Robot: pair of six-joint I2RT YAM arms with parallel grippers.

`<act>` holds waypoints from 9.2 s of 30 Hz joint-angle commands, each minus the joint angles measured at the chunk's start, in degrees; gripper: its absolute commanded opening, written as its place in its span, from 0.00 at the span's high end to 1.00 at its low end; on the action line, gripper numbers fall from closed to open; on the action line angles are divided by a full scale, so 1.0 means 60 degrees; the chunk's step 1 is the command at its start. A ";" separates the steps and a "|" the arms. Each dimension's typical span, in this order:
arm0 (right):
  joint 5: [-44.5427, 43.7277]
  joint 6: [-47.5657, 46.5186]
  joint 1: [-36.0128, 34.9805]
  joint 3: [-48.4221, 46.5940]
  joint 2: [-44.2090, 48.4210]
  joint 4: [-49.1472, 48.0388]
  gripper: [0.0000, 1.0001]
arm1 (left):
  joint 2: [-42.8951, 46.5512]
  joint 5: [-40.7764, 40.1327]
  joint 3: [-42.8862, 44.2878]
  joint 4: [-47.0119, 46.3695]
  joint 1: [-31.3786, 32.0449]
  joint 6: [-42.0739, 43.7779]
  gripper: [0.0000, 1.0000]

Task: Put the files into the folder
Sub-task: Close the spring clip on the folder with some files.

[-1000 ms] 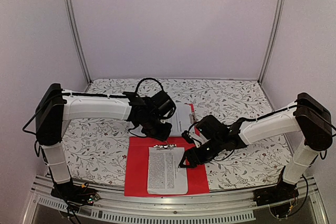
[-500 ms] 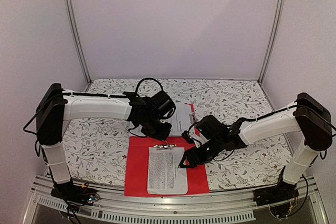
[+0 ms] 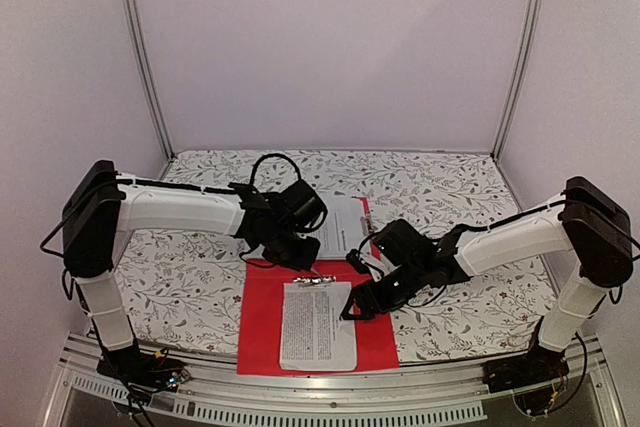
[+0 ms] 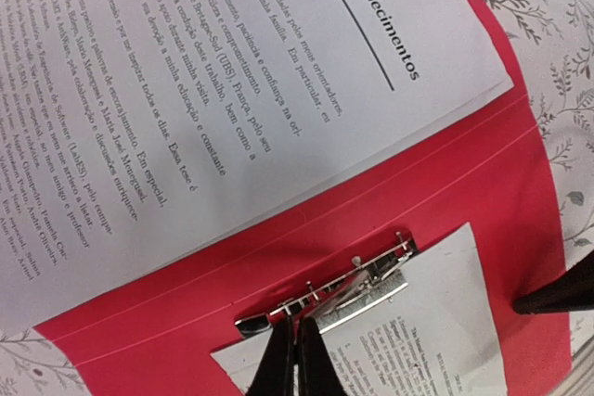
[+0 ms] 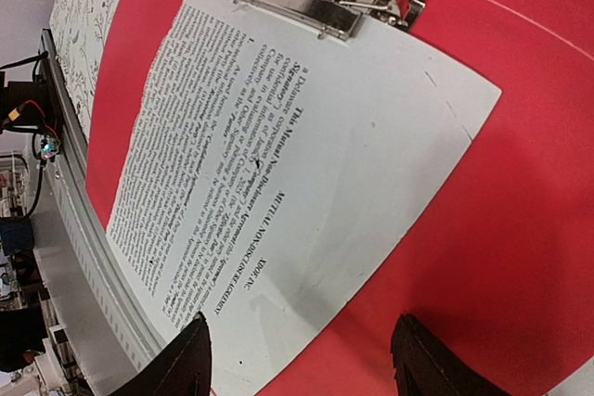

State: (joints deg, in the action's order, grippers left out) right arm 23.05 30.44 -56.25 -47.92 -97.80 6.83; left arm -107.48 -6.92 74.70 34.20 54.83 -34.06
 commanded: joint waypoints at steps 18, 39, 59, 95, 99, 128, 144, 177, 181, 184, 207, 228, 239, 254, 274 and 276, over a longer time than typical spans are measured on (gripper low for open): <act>-0.1873 -0.4432 -0.0008 -0.2834 -0.1200 0.0647 0.32 | 0.0551 0.0968 -0.3355 -0.3307 -0.0359 0.0016 1.00; -0.1933 -0.6818 0.0491 -0.3298 -0.2435 0.0650 0.38 | 0.0643 0.1807 -0.4426 -0.4121 -0.0862 0.0578 1.00; 0.0240 -0.7968 0.1260 -0.4302 -0.3674 0.1887 0.49 | 0.0493 0.1716 -0.4934 -0.4251 -0.0861 0.0613 1.00; -0.2091 -0.8033 0.0895 -0.2756 -0.3618 0.1190 0.92 | 0.0198 0.1407 -0.5371 -0.3798 -0.1052 0.0294 1.00; -0.2177 -0.7964 0.0895 -0.2809 -0.3713 0.1263 0.98 | 0.0070 0.1304 -0.5383 -0.3674 -0.1052 0.0333 1.00; -0.2463 -0.7893 0.0872 -0.3000 -0.3929 0.1515 1.00 | 0.1109 0.1730 -0.5580 -0.3783 -0.1021 0.0732 1.00; -0.2510 -0.7813 0.0873 -0.3061 -0.3972 0.1605 1.00 | 0.0725 0.1903 -0.5623 -0.3217 -0.0745 0.0172 1.00; -0.3500 -0.6956 0.0808 -0.3135 -0.4273 0.1885 1.00 | 0.1186 0.2799 -0.5575 -0.2936 -0.0548 -0.0404 1.00; -0.3512 -0.6839 0.0813 -0.3148 -0.4346 0.1893 1.00 | 0.1215 0.2930 -0.5302 -0.2706 -0.0496 -0.0359 1.00; -0.3567 -0.6776 0.0797 -0.3153 -0.4369 0.1897 1.00 | 0.1124 0.3016 -0.5155 -0.2581 -0.0453 -0.0336 1.00; -0.3794 -0.6342 0.0805 -0.3147 -0.4524 0.1949 1.00 | 0.0390 0.3609 -0.6387 -0.3382 -0.0349 -0.1198 1.00; -0.3784 -0.6246 0.0749 -0.3163 -0.4530 0.1952 1.00 | 0.1410 0.3346 -0.4442 -0.2495 -0.0162 -0.0133 1.00; -0.3784 -0.6186 0.0728 -0.3161 -0.4574 0.1937 1.00 | 0.0826 0.3233 -0.4922 -0.1971 -0.0047 -0.0543 1.00; -0.3235 -0.6848 0.0653 -0.2978 -0.4388 0.1921 1.00 | 0.0399 0.2714 -0.4787 -0.1997 -0.0896 -0.0264 1.00; -0.2303 -0.7728 0.0635 -0.2983 -0.4219 0.2219 1.00 | -0.0466 0.2397 -0.4069 -0.1780 -0.1550 0.0405 1.00; -0.2322 -0.7717 0.0638 -0.2986 -0.4235 0.2223 1.00 | -0.0599 0.2454 -0.4166 -0.1840 -0.1549 0.0386 1.00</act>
State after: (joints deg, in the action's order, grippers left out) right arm 14.13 -15.73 -52.82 -69.71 -117.05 7.81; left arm -103.94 9.65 54.26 13.06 45.89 -32.62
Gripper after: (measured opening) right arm 0.004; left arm 0.006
